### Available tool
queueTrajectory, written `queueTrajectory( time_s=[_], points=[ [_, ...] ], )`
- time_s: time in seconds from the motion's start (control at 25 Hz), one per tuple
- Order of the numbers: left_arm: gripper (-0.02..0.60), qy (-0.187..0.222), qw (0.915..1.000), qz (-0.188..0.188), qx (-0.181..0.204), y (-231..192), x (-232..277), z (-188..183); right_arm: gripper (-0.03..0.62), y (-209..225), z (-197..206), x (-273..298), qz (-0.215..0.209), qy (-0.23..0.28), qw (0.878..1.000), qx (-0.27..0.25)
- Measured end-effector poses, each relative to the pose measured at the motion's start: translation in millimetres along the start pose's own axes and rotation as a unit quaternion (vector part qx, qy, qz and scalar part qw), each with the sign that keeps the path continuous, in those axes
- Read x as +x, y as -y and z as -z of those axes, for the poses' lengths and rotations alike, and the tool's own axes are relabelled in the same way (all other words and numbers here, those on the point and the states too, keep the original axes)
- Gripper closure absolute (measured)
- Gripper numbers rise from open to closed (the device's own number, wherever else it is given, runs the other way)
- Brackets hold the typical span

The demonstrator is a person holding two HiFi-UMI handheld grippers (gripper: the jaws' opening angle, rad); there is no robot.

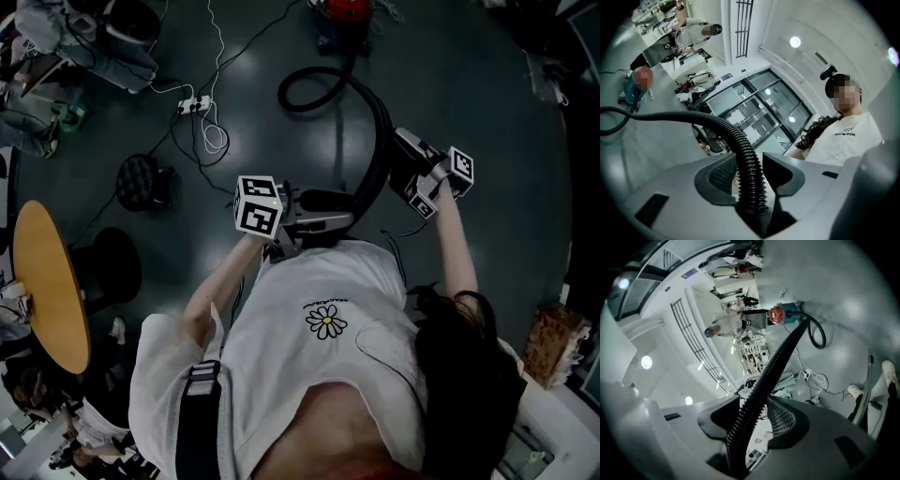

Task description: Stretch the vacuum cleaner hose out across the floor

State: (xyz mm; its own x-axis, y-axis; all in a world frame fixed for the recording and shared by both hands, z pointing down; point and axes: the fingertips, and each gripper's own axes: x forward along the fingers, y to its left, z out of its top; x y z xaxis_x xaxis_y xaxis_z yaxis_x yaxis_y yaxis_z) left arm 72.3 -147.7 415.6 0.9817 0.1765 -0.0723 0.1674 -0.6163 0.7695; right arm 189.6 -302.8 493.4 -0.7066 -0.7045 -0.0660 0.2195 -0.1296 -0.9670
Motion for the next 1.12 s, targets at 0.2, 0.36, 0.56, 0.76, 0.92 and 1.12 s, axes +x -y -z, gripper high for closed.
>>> queueTrajectory(
  time_s=[0.2, 0.36, 0.56, 0.76, 0.92, 1.12],
  points=[
    [0.399, -0.085, 0.9944, -0.028, 0.056, -5.2, 3.4, 13.1, 0.425, -2.0, 9.8, 25.9, -0.005, -0.049, 0.996, 0.073],
    [0.399, -0.143, 0.9854, -0.043, 0.082, -13.6, 3.1, 24.5, 0.425, -7.8, 27.0, 41.0, -0.024, -0.105, 0.988, 0.109],
    [0.399, -0.125, 0.9891, -0.038, 0.069, -8.6, 6.6, 26.2, 0.425, -4.7, 33.8, 50.6, -0.022, -0.113, 0.985, 0.129],
    [0.399, -0.15, 0.9849, -0.033, 0.079, -11.1, 3.2, 25.9, 0.425, -6.1, 44.1, 71.2, -0.023, -0.12, 0.985, 0.122],
    [0.399, -0.159, 0.9834, -0.027, 0.082, -3.4, 5.0, 32.8, 0.413, -28.7, 65.4, 70.6, 0.054, -0.236, 0.97, -0.04],
    [0.399, -0.133, 0.9874, -0.032, 0.079, -6.8, 3.2, 32.3, 0.391, -26.2, 72.8, 82.5, 0.077, -0.268, 0.953, -0.117]
  ],
)
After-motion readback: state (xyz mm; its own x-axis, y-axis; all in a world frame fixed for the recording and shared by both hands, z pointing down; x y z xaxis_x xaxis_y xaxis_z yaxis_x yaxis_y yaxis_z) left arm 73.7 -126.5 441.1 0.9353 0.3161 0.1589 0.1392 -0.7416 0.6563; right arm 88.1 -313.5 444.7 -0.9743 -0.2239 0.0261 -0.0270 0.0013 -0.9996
